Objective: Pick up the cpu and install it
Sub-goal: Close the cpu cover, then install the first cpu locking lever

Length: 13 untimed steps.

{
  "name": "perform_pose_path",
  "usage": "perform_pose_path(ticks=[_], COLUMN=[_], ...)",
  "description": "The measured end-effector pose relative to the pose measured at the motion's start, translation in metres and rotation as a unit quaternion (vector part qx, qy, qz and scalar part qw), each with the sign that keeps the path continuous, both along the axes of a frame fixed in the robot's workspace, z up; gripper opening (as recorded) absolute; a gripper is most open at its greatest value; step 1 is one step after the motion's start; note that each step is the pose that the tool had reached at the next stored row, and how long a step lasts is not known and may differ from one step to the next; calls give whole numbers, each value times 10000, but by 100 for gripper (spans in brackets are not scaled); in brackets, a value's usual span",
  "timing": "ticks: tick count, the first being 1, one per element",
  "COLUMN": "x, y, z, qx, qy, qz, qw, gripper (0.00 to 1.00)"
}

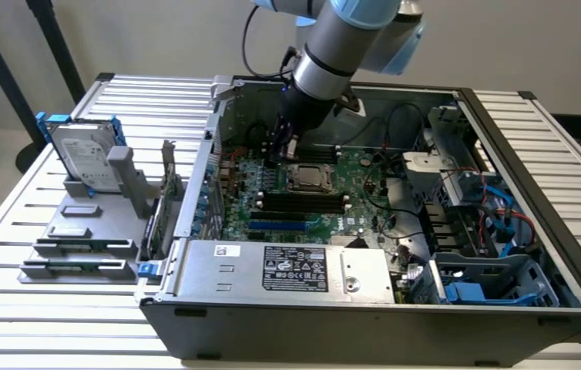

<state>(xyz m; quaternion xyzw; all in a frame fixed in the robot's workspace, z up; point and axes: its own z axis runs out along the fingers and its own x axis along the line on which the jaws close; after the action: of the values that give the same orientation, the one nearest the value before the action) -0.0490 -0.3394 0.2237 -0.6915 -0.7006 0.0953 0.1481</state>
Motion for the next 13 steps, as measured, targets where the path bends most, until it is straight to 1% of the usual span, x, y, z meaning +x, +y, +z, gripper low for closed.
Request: perform_pose_path(ticks=[13], x=[-8], y=[0], z=[4], qx=[0], qy=[-1], qz=[0], qw=[10000], gripper=[11])
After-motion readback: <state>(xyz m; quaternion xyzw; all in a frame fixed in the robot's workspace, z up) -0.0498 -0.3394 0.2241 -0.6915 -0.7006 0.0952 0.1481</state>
